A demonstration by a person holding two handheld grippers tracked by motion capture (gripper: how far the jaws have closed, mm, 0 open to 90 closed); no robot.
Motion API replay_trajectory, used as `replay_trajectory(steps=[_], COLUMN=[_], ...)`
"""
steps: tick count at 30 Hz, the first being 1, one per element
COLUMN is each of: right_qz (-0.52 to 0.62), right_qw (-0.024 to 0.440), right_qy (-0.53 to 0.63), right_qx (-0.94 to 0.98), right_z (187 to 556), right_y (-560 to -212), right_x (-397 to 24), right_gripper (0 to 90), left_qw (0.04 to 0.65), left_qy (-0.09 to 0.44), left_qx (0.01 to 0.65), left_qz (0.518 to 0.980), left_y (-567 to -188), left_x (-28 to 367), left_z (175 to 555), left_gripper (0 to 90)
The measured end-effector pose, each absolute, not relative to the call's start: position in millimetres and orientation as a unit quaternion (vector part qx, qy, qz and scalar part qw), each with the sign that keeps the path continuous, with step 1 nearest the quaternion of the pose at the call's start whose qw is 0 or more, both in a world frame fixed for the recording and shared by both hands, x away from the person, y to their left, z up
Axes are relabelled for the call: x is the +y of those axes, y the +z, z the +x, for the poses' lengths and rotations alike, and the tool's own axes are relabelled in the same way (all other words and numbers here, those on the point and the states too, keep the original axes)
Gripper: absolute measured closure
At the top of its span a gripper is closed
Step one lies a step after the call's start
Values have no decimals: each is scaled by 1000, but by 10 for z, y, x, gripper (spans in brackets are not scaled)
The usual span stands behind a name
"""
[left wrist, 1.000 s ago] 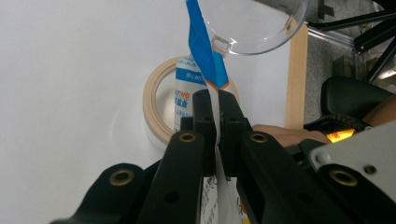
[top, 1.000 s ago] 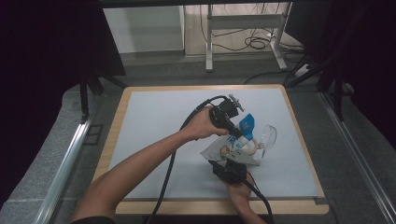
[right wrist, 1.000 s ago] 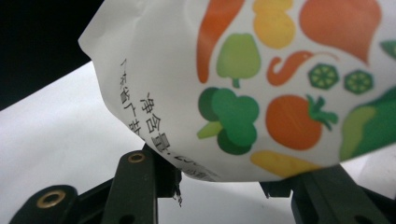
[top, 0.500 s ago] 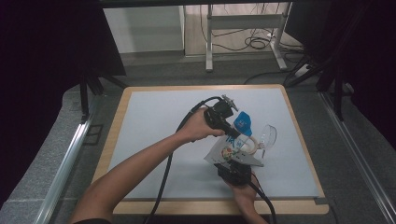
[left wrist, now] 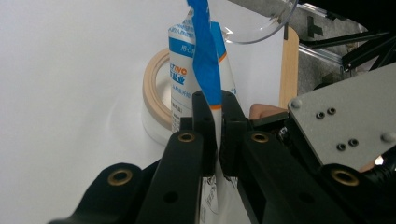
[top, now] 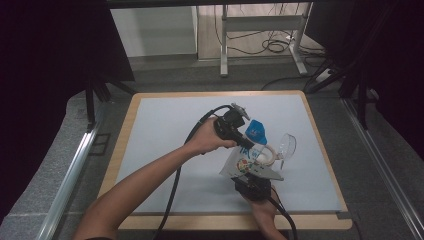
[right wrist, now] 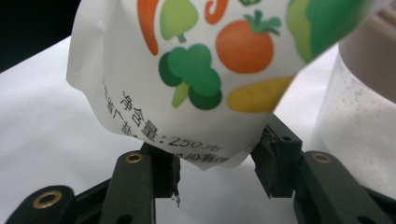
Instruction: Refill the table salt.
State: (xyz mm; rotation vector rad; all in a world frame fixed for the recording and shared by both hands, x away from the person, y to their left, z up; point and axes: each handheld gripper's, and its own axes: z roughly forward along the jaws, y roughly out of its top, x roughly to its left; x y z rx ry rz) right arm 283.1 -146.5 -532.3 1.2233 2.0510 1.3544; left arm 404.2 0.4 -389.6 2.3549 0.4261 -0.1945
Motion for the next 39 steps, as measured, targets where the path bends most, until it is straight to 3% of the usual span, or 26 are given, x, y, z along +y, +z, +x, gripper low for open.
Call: replay_trajectory(steps=[19,27,39], right_qz=[439,433,408], right_qw=[198,190,179], right_qy=[467,466,471], right_qx=[742,748,761], right_z=[2831,2835,2711], right_y=[-5349,-5357,-5342], right_x=[-1557,-1618,-1777], right_gripper=[539,491,454], left_qw=[389,417,464], left_qy=[-71,-62,-48], left_qx=[169,174,208], left_qz=[903,890,860], left_y=[-3958,-3948,-3944], left_x=[106,156,558], left_z=[3970,3926,3932], left_gripper=[890,897,898])
